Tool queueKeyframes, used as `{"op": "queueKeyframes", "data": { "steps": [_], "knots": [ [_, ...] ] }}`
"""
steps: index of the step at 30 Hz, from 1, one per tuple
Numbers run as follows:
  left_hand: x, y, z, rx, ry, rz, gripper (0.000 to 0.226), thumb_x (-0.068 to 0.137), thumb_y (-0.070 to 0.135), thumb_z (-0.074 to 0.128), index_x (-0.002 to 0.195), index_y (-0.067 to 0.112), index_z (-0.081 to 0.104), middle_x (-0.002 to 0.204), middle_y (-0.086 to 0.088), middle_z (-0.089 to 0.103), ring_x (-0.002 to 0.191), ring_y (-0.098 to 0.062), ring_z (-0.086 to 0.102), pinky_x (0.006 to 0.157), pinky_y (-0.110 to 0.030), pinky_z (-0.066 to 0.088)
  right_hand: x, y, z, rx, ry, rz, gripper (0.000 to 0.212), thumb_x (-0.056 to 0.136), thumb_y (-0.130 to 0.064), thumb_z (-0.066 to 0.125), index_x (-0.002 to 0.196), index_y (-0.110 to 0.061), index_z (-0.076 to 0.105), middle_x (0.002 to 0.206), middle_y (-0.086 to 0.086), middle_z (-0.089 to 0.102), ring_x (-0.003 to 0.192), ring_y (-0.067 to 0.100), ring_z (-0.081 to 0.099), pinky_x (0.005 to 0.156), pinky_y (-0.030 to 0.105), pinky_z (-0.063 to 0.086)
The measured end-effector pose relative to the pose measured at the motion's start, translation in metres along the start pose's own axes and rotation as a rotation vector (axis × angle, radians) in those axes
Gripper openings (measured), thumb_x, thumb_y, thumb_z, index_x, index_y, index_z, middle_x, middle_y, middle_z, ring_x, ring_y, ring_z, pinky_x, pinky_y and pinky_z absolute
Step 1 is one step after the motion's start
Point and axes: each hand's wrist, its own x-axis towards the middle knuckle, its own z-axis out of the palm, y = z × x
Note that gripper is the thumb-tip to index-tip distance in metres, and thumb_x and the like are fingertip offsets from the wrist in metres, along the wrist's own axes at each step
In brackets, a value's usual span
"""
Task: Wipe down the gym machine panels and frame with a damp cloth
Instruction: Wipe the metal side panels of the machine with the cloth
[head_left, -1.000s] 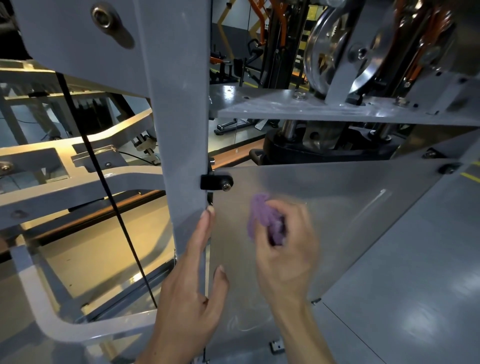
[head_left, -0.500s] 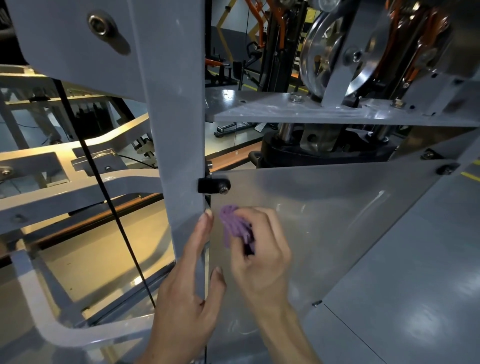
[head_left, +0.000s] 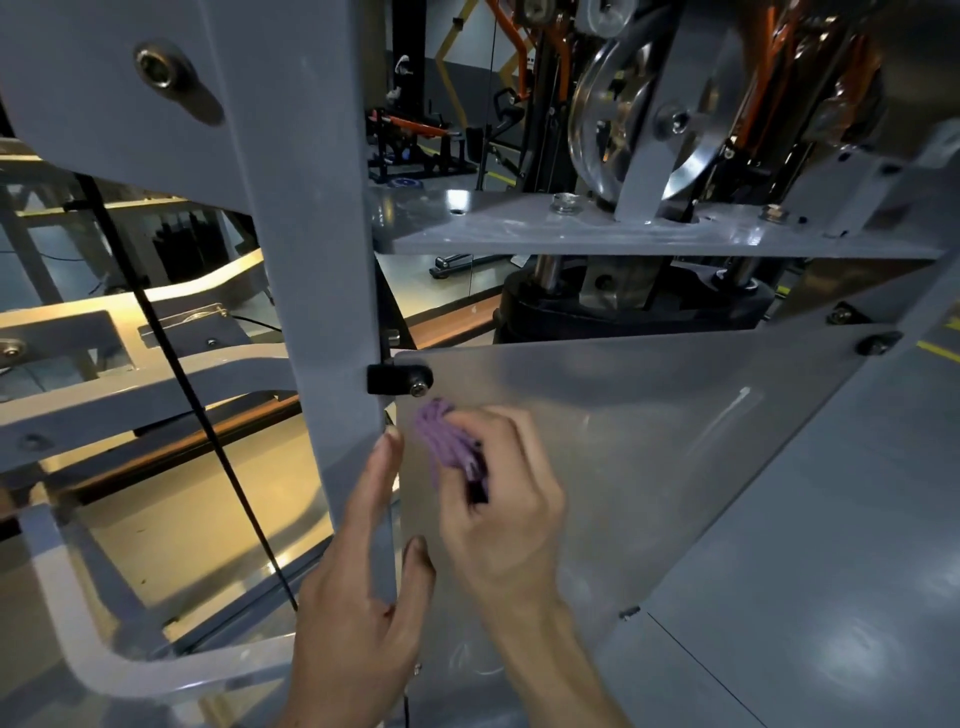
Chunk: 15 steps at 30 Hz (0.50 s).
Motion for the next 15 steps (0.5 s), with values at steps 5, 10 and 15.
{"op": "queueKeyframes", "data": {
  "steps": [5, 10, 15],
  "knots": [
    [-0.002, 0.006, 0.009, 0.054, 0.059, -0.024, 0.106, 0.088, -0.005, 0.073, 0.161, 0.05, 0.019, 0.158, 0.036, 0.035, 0.143, 0.009, 0.04, 0.108, -0.008, 0.037, 0.007, 0.007, -0.002, 0.027, -0.061, -0.081, 0.018, 0.089, -0.009, 0.062, 0.106, -0.008, 0.068, 0.103, 0.002, 0.063, 0.087, 0.014, 0.064, 0.075, 0.022, 0.055],
    [-0.004, 0.015, 0.016, 0.053, 0.115, -0.065, 0.087, 0.09, 0.022, 0.066, 0.16, 0.05, 0.021, 0.151, 0.048, 0.032, 0.134, 0.023, 0.039, 0.098, 0.003, 0.033, 0.021, 0.039, -0.035, -0.001, -0.007, -0.055, 0.019, 0.087, -0.015, 0.061, 0.106, -0.01, 0.065, 0.102, 0.003, 0.062, 0.086, 0.01, 0.06, 0.079, 0.007, 0.046],
    [-0.007, 0.02, 0.027, 0.099, 0.129, -0.095, 0.099, 0.092, 0.002, 0.069, 0.161, 0.05, 0.017, 0.157, 0.042, 0.028, 0.139, 0.017, 0.039, 0.102, 0.001, 0.033, 0.018, 0.043, -0.035, 0.052, -0.036, -0.051, 0.024, 0.085, -0.009, 0.064, 0.107, -0.017, 0.062, 0.103, 0.003, 0.062, 0.084, 0.016, 0.064, 0.071, 0.026, 0.057]
  ]
}}
